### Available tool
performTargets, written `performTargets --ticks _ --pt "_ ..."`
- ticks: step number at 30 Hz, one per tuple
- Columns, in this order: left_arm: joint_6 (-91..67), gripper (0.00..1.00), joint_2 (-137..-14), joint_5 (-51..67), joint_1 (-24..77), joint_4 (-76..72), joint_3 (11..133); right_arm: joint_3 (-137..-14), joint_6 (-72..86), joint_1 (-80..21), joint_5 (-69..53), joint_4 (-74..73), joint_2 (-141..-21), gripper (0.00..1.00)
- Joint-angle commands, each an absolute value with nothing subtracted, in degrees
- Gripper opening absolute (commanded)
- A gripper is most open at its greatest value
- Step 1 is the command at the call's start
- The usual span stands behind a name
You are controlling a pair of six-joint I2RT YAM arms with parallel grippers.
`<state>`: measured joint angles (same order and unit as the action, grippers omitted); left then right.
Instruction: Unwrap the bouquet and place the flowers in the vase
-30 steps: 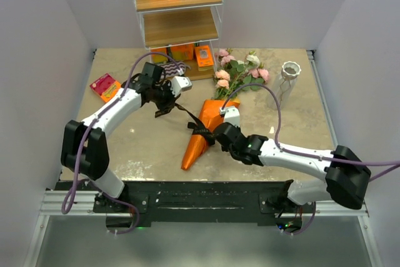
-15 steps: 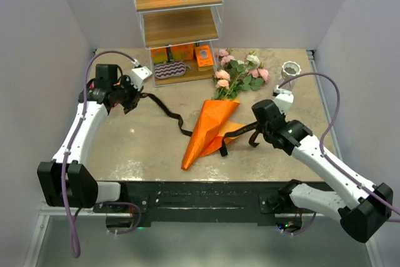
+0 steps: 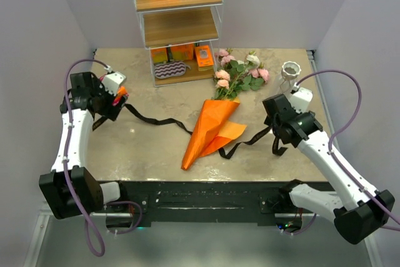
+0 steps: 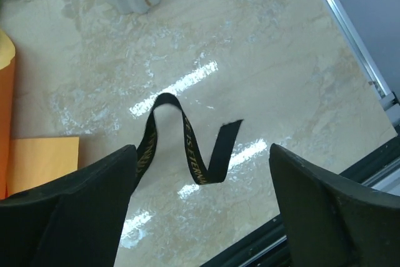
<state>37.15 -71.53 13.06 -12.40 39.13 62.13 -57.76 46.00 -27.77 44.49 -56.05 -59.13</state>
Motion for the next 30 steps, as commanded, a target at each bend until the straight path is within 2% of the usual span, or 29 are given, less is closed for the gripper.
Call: performTargets --ticks 1,4,7,9,13,15,18,22,30 --pt "40.52 1.00 -69.08 20.62 -12.48 42.88 65.28 -61.26 45.70 -26.98 47.02 -58.80 -59.15 0.98" --pt "39.38 1.00 -70.30 30.18 -11.87 49.38 73.43 -64.06 45.44 -26.72 48.85 -60.02 -58.71 0.99" --pt "35.79 1.00 -72.59 33.05 -4.34 53.00 80.58 -69.25 43.69 -26.81 48.00 -59.60 -58.10 0.99" --pt "33.67 1.00 -73.56 32.52 5.56 51.51 82.00 -70.32 38.19 -26.72 43.62 -55.57 -55.21 0.96" --pt "27.87 1.00 -80.21 35.04 16.86 44.14 82.97 -65.23 32.43 -26.81 30.10 -40.99 -49.84 0.91" --pt "28.38 1.00 -84.53 39.18 19.41 41.66 84.89 -62.94 30.25 -26.72 26.65 -38.42 -49.48 0.90" --pt "33.73 0.95 -94.46 49.36 20.91 41.92 89.89 -61.88 28.14 -26.81 22.33 -35.95 -49.83 0.88" --pt "36.12 0.95 -108.85 50.45 23.55 43.06 98.60 -60.38 25.06 -26.89 19.96 -30.69 -48.43 0.88" --pt "34.72 0.95 -121.72 52.82 25.22 39.11 108.62 -56.86 22.50 -26.81 16.62 -23.20 -47.02 0.86"
